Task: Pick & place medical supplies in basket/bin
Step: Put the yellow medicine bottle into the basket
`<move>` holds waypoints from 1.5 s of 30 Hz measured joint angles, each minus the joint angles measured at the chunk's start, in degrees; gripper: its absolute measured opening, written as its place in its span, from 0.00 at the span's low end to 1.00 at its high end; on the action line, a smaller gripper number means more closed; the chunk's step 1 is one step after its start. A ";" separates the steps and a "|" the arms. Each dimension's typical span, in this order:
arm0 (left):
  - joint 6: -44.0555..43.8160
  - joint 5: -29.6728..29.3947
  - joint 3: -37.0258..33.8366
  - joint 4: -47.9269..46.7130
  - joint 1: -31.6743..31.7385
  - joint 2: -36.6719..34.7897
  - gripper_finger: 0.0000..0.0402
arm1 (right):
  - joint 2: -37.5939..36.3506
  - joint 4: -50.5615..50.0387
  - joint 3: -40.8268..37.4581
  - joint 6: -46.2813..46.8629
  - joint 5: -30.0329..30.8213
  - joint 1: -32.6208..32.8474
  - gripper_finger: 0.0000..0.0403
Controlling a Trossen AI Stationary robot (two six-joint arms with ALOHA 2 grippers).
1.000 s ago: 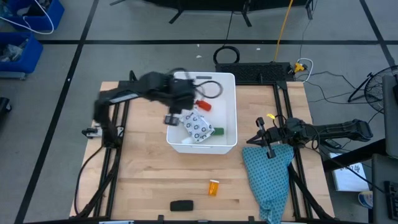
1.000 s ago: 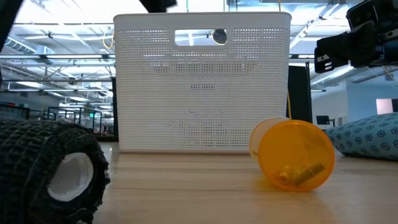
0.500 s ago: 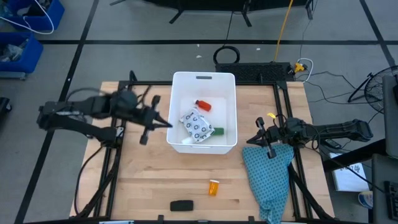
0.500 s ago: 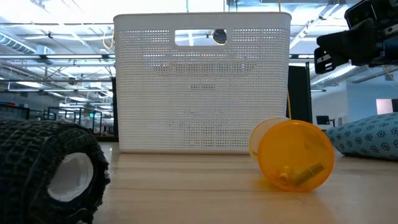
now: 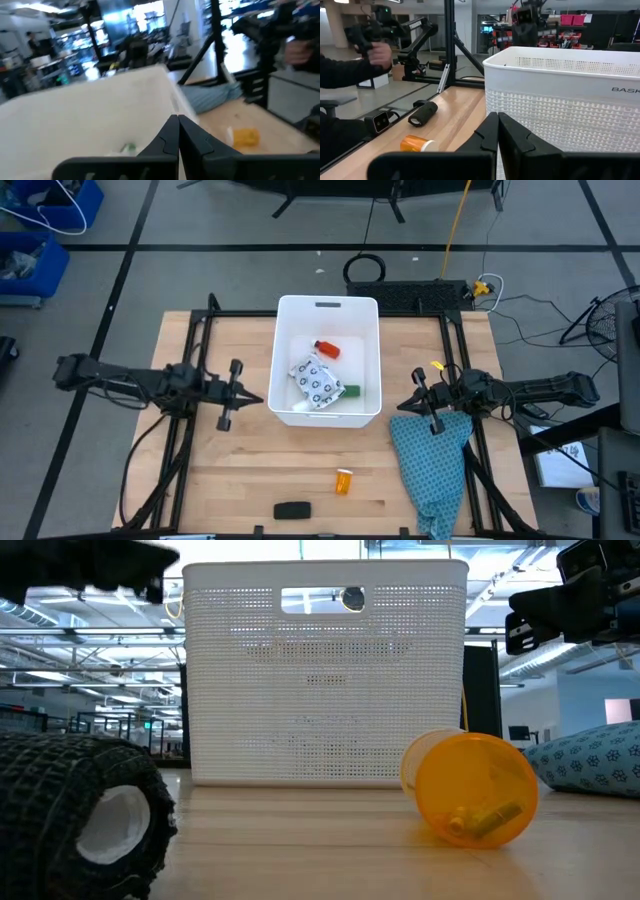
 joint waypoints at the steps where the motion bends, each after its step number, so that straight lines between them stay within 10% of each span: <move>1: -0.02 -1.36 -1.19 0.27 -0.13 -0.49 0.00 | 0.00 0.00 0.00 0.02 0.01 0.00 0.00; 19: -1.01 -6.50 -15.37 13.30 -4.98 -8.24 0.00 | 0.01 0.01 0.00 -0.44 0.15 0.00 0.00; 45: -2.62 -17.43 -15.47 13.44 -7.47 -7.49 0.01 | -0.02 9.10 1.60 1.77 0.58 0.90 0.00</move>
